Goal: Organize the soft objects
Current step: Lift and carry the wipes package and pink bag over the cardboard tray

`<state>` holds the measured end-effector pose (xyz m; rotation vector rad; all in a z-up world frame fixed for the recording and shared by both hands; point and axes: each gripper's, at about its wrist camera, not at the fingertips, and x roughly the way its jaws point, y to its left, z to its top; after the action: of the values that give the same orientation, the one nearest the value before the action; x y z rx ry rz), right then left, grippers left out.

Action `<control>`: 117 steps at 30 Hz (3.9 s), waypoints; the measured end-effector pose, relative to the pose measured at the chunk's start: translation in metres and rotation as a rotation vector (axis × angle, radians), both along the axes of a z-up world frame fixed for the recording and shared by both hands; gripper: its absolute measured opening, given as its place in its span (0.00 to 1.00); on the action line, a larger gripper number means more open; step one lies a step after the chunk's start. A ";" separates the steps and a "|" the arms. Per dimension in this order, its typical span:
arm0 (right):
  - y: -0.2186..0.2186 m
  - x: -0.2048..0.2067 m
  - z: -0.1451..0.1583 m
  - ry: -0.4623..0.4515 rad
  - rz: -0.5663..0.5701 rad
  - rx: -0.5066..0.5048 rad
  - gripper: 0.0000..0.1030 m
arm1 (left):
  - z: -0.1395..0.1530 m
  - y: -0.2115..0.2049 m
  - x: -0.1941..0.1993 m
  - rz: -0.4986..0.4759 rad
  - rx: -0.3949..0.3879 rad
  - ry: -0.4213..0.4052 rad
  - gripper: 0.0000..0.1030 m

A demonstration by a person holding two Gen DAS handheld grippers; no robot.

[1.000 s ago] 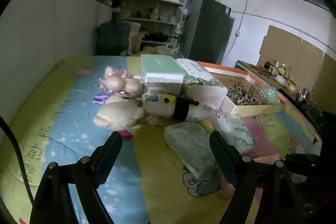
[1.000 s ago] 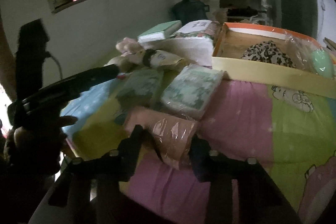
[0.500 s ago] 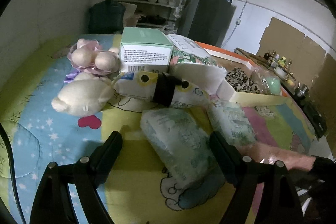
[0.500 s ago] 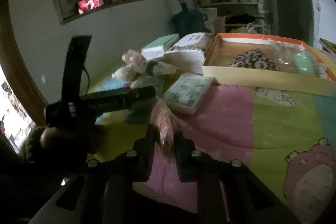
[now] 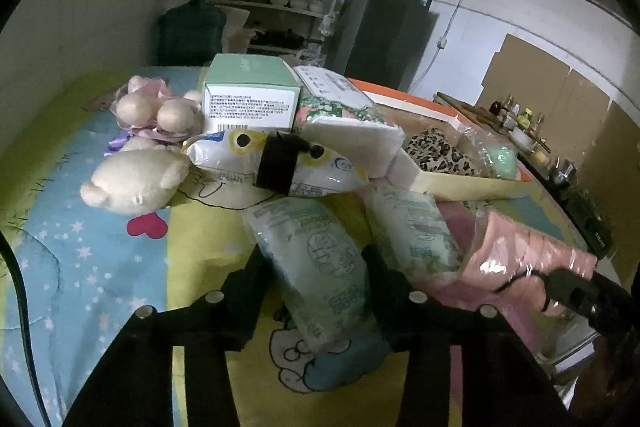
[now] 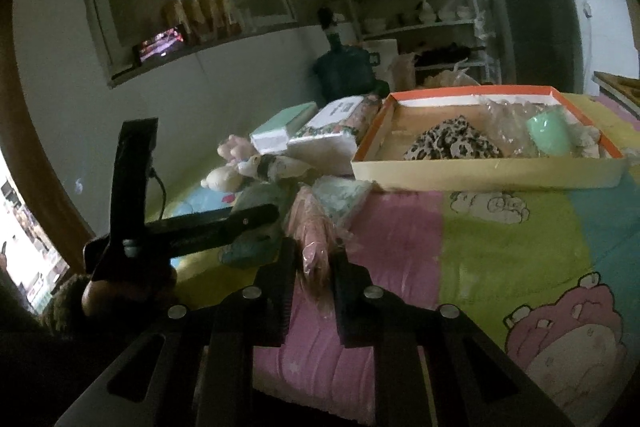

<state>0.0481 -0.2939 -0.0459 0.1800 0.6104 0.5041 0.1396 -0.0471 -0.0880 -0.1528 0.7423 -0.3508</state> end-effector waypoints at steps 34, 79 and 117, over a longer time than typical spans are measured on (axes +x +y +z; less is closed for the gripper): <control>-0.024 0.011 0.037 -0.141 -0.111 -0.009 0.16 | 0.070 -0.031 -0.018 -0.125 -0.020 -0.184 0.43; -0.105 0.119 0.055 -0.179 -0.267 -0.027 0.16 | 0.088 -0.145 0.115 -0.206 -0.036 -0.125 0.43; -0.146 0.195 0.007 0.012 -0.350 -0.048 0.16 | 0.032 -0.198 0.188 -0.230 0.031 0.067 0.43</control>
<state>0.2432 -0.4396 -0.0387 0.2388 0.5876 0.1501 0.3277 -0.2454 -0.0560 -0.0503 0.8336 -0.5548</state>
